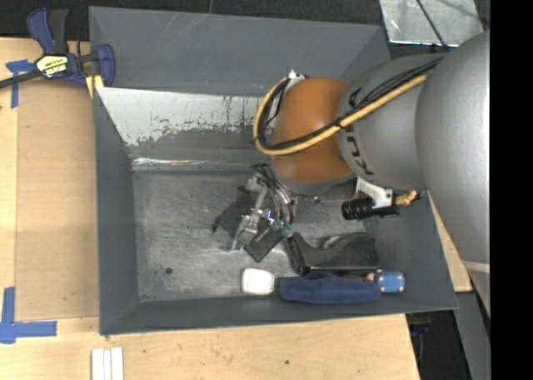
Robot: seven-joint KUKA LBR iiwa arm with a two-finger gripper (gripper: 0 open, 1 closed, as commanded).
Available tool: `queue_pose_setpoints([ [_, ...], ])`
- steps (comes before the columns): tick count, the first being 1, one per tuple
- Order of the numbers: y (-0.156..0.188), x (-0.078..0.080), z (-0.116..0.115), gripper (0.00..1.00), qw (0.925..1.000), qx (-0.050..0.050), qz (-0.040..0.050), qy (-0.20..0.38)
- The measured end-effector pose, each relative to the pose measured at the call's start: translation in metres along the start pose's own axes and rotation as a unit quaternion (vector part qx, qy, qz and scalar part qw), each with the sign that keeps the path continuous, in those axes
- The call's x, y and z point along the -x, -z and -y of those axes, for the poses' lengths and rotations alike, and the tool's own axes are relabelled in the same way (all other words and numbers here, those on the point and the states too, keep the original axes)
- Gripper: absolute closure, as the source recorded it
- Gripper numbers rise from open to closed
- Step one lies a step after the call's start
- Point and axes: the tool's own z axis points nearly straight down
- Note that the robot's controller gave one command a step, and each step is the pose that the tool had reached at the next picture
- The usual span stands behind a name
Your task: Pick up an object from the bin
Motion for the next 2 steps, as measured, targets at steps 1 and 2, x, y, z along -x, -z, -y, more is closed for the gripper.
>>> queue_pose_setpoints([
  [1,0.003,-0.003,0.015,0.0,0.9972,-0.001,-0.0015,-0.075],
  [2,-0.026,-0.001,0.013,0.0,0.9859,0.002,0.0,-0.168],
])
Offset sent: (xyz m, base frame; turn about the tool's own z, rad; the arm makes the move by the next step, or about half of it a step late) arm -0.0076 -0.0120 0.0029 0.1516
